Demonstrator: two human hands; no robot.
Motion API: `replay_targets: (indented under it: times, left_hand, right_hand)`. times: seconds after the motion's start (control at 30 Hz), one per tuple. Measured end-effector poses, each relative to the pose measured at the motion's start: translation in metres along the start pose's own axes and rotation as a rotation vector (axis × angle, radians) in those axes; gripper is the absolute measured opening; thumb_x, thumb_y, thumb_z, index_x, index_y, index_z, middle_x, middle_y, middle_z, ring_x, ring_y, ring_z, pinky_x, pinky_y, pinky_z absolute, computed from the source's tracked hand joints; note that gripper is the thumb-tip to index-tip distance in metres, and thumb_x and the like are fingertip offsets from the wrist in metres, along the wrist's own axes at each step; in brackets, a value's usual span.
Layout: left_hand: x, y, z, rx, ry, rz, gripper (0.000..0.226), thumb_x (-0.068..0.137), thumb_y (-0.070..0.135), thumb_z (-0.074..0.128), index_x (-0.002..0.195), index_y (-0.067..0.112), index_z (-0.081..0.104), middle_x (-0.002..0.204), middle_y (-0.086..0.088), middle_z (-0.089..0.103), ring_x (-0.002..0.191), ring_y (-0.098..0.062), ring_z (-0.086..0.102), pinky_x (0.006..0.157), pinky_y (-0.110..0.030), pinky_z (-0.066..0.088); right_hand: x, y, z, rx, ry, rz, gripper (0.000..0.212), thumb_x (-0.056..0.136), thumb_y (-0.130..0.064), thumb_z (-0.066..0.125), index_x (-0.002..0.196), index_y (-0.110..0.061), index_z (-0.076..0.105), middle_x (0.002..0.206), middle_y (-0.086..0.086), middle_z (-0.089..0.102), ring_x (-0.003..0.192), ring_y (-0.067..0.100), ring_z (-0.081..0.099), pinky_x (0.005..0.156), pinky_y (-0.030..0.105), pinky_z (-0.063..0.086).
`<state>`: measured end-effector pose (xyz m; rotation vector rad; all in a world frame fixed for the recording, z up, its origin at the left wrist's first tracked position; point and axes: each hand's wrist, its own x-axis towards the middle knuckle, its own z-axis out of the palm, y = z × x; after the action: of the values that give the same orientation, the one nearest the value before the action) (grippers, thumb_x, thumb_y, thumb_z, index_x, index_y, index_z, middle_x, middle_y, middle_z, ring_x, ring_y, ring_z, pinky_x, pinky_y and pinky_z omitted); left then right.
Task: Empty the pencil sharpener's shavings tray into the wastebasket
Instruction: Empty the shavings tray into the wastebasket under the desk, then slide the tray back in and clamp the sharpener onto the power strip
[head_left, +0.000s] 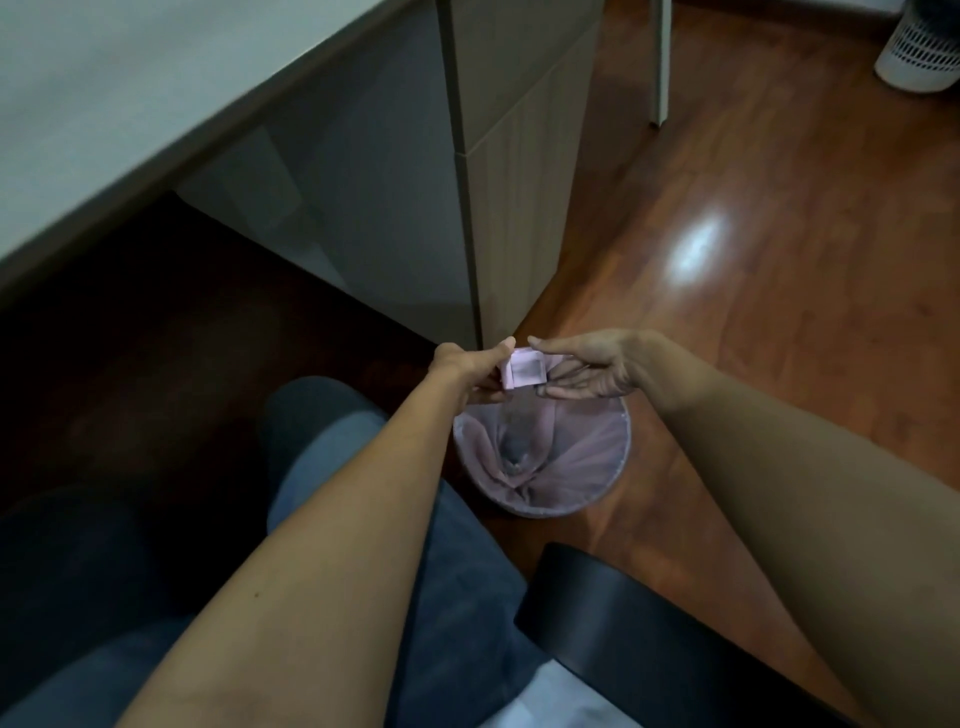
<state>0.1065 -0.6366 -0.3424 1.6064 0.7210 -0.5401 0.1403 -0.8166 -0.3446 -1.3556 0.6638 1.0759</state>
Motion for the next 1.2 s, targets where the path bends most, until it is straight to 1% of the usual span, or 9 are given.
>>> replay_targets:
  times: [0.2, 0.3, 0.4, 0.5, 0.6, 0.73, 0.93, 1.1, 1.2]
  left_hand:
    - [0.004, 0.004, -0.003, 0.042, -0.006, -0.027, 0.052, 0.081, 0.038, 0.081, 0.106, -0.006, 0.069, 0.077, -0.015, 0.070, 0.069, -0.025, 0.071, 0.069, -0.036, 0.065]
    - [0.006, 0.005, -0.006, 0.016, -0.040, -0.023, 0.053, 0.080, 0.035, 0.083, 0.110, -0.006, 0.067, 0.089, -0.019, 0.074, 0.079, -0.026, 0.074, 0.062, -0.033, 0.065]
    - [0.008, 0.005, -0.009, -0.001, -0.072, 0.032, 0.048, 0.080, 0.023, 0.084, 0.109, -0.012, 0.067, 0.105, -0.025, 0.073, 0.089, -0.028, 0.074, 0.059, -0.028, 0.063]
    - [0.005, 0.007, -0.012, -0.013, -0.098, 0.125, 0.024, 0.081, 0.006, 0.081, 0.095, -0.007, 0.067, 0.114, -0.028, 0.069, 0.097, -0.031, 0.070, 0.080, -0.031, 0.063]
    - [0.002, 0.014, -0.017, -0.016, -0.123, 0.209, 0.047, 0.076, -0.002, 0.083, 0.118, -0.008, 0.061, 0.121, -0.028, 0.068, 0.104, -0.034, 0.070, 0.098, -0.039, 0.056]
    - [-0.009, 0.036, -0.019, 0.054, -0.117, 0.386, 0.065, 0.071, -0.007, 0.084, 0.131, -0.006, 0.059, 0.124, -0.021, 0.069, 0.106, -0.024, 0.067, 0.089, -0.026, 0.055]
    - [-0.045, 0.082, -0.019, 0.017, -0.143, 0.584, 0.063, 0.070, -0.007, 0.085, 0.127, -0.003, 0.060, 0.120, -0.015, 0.067, 0.106, -0.020, 0.064, 0.065, -0.011, 0.057]
    - [-0.077, 0.128, -0.024, 0.038, -0.142, 0.731, 0.058, 0.068, 0.002, 0.090, 0.118, 0.010, 0.062, 0.125, -0.011, 0.068, 0.118, -0.024, 0.066, 0.085, -0.025, 0.058]
    - [-0.102, 0.158, -0.029, 0.062, -0.146, 0.831, 0.065, 0.071, 0.001, 0.087, 0.129, 0.001, 0.058, 0.127, -0.012, 0.066, 0.115, -0.022, 0.065, 0.079, -0.017, 0.058]
  right_hand:
    - [-0.002, -0.002, -0.001, 0.007, 0.003, 0.039, 0.070, 0.072, -0.035, 0.087, 0.117, 0.014, 0.061, 0.104, 0.026, 0.070, 0.089, 0.029, 0.074, 0.071, 0.035, 0.064]
    - [-0.008, -0.003, 0.002, 0.015, -0.003, -0.030, 0.053, 0.080, -0.031, 0.082, 0.110, 0.008, 0.061, 0.107, 0.023, 0.066, 0.093, 0.029, 0.072, 0.077, 0.036, 0.063]
    - [-0.009, -0.002, 0.003, 0.022, -0.052, -0.105, 0.030, 0.090, -0.021, 0.073, 0.103, 0.003, 0.062, 0.104, 0.018, 0.066, 0.083, 0.024, 0.075, 0.070, 0.029, 0.064]
    - [-0.013, -0.003, 0.002, 0.048, -0.124, -0.169, 0.010, 0.096, -0.007, 0.062, 0.099, 0.001, 0.067, 0.093, 0.011, 0.073, 0.069, 0.013, 0.077, 0.070, 0.022, 0.063]
    - [-0.021, -0.010, 0.000, 0.042, -0.114, -0.292, 0.022, 0.092, 0.005, 0.063, 0.114, 0.004, 0.065, 0.096, 0.011, 0.072, 0.069, 0.008, 0.076, 0.067, 0.015, 0.060]
    - [-0.037, -0.021, 0.000, -0.034, -0.055, -0.454, 0.065, 0.064, 0.007, 0.085, 0.125, 0.007, 0.063, 0.111, 0.015, 0.070, 0.093, 0.019, 0.063, 0.066, 0.013, 0.056]
    - [-0.085, -0.045, 0.003, -0.045, -0.013, -0.743, 0.047, 0.078, 0.020, 0.070, 0.122, 0.005, 0.062, 0.108, 0.016, 0.072, 0.095, 0.015, 0.071, 0.078, 0.016, 0.058]
    - [-0.132, -0.076, 0.001, -0.117, -0.003, -0.909, 0.051, 0.076, 0.017, 0.073, 0.125, 0.007, 0.063, 0.112, 0.017, 0.073, 0.100, 0.019, 0.072, 0.090, 0.023, 0.058]
    - [-0.166, -0.098, 0.001, -0.156, 0.015, -0.978, 0.055, 0.076, 0.013, 0.076, 0.128, 0.005, 0.062, 0.120, 0.018, 0.072, 0.110, 0.021, 0.071, 0.100, 0.029, 0.054]
